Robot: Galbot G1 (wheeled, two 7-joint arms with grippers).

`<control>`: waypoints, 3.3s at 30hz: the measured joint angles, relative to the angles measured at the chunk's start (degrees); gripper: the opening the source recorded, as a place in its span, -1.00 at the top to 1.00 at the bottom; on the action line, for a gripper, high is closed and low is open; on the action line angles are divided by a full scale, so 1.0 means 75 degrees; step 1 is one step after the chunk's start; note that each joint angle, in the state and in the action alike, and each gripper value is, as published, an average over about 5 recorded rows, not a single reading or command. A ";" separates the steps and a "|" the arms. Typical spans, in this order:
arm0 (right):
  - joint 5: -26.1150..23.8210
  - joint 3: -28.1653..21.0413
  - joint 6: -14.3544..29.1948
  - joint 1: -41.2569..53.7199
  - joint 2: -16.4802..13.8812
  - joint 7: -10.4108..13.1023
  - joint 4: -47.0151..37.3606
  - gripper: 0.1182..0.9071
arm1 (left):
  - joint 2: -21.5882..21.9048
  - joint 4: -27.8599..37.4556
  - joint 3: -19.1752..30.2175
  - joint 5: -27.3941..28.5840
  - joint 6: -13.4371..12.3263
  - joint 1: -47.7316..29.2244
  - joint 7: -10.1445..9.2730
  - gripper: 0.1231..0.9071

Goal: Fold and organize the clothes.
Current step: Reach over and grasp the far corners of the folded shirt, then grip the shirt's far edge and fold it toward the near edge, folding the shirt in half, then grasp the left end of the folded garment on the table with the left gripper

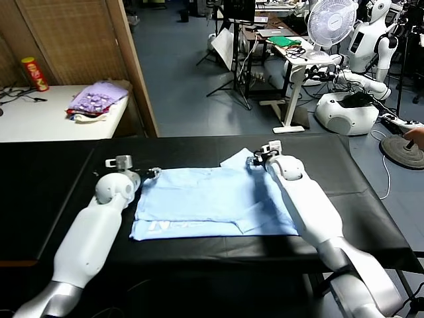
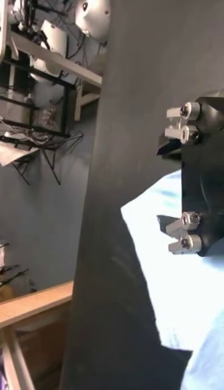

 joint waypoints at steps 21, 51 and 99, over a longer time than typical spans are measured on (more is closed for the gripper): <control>0.1475 0.0770 0.0568 -0.1608 -0.1330 0.0013 0.3155 0.99 | 0.0377 -0.1819 -0.0478 0.0474 -0.0405 0.0950 -0.0101 0.98; 0.1950 0.2149 -0.0970 -0.5274 -0.3050 0.0869 0.7479 -0.40 | 0.1130 -0.5541 -0.1721 0.1470 0.0018 0.4768 -0.0089 0.18; 0.0873 0.2021 0.0890 -0.4881 -0.1281 0.1261 0.6105 -0.70 | -0.0274 -0.3359 -0.1704 0.1883 -0.1643 0.3606 -0.0276 -0.27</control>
